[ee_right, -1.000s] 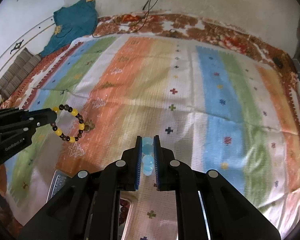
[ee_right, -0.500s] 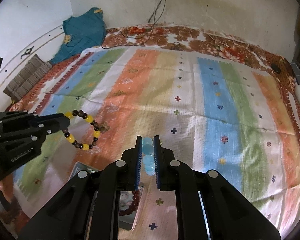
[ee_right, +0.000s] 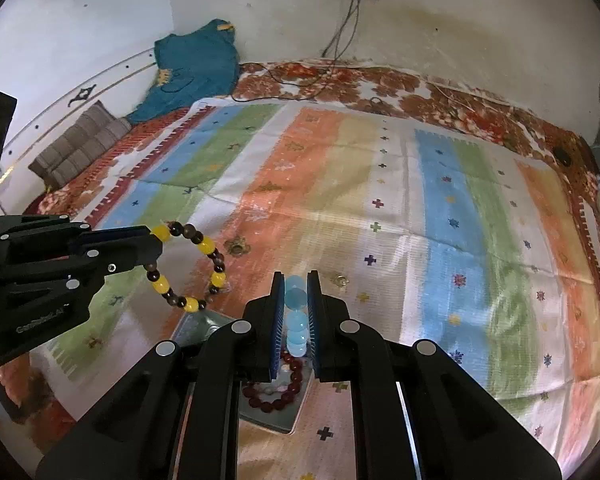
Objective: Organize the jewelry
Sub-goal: 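Open left gripper over tin while right gripper releases light-blue bracelet into tin, then move both open grippers toward the silver ring and gold ring on the cloth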
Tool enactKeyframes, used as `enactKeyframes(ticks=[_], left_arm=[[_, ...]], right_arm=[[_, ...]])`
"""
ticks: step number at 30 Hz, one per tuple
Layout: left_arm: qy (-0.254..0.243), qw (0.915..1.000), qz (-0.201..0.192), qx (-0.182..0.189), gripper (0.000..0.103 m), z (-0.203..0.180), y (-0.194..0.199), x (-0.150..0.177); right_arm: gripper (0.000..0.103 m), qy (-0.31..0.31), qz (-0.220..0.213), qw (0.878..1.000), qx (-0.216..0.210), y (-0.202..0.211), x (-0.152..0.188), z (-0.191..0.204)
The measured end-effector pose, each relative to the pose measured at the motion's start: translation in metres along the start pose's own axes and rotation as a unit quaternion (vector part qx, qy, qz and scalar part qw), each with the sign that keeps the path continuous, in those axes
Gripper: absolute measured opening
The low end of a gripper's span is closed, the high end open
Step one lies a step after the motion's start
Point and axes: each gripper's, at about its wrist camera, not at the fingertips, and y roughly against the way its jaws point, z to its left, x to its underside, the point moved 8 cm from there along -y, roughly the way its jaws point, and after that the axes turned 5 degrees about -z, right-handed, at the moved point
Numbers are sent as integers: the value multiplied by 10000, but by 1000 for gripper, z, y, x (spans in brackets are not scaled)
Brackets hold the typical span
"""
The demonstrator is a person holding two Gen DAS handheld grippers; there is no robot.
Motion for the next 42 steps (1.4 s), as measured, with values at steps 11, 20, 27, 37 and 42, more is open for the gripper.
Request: enactKeyframes(ticks=[11, 20, 27, 37, 42], left_arm=[[-228, 9997, 51, 32, 10, -14, 14, 20], [30, 10000, 57, 18, 16, -10, 21, 31], [199, 9994, 156, -240, 24, 8, 18, 38], [514, 9971, 280, -477, 38, 30, 7, 39], [566, 9964, 269, -572, 47, 35, 2, 36]], right_arm=[[12, 103, 14, 9999, -114, 12, 13, 9], [12, 81, 99, 9997, -218, 17, 21, 12], [27, -70, 184, 9998, -87, 14, 23, 1], [33, -363, 454, 9981, 199, -2, 29, -22], [40, -351, 496, 9980, 180, -7, 28, -22]])
